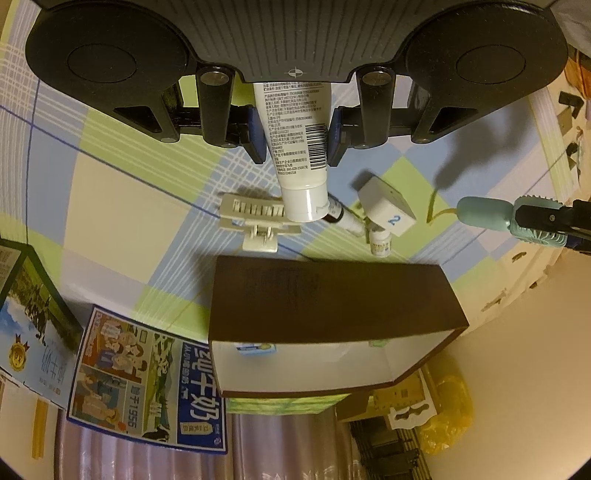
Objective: Organize rigid objects
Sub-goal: 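Lift the green fan with the left gripper while the right gripper lifts the white tube, then lower the fan and tube into the cardboard box and open both grippers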
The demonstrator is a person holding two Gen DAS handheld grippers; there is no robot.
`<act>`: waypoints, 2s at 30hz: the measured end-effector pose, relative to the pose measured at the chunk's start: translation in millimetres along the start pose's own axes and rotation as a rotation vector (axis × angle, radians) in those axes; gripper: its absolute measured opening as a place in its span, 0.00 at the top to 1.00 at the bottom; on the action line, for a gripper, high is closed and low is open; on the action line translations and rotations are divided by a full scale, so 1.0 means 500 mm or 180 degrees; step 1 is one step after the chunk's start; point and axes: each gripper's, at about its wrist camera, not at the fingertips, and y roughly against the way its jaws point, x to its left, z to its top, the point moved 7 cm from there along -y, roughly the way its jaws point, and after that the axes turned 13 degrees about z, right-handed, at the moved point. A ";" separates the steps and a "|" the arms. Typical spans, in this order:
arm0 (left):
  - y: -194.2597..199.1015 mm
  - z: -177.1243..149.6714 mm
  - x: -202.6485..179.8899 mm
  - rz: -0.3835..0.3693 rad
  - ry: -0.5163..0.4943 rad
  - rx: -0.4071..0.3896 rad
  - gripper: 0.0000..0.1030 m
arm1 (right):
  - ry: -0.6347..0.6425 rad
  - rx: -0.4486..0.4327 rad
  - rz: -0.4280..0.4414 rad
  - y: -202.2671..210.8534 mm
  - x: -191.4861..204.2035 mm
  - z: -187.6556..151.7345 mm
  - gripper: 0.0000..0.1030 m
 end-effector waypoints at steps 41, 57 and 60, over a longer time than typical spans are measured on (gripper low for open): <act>0.024 0.347 0.020 -0.0110 -0.0150 -0.0878 0.42 | 0.0188 -0.0490 0.0321 -0.060 0.004 0.381 0.69; -0.197 0.439 0.011 -0.0015 -0.0116 -0.0654 0.42 | -0.0066 -0.0492 0.0279 -0.198 -0.044 0.511 0.69; -0.258 0.425 0.001 -0.0014 -0.0113 -0.0484 0.42 | -0.0098 -0.0483 0.0268 -0.223 -0.049 0.525 0.69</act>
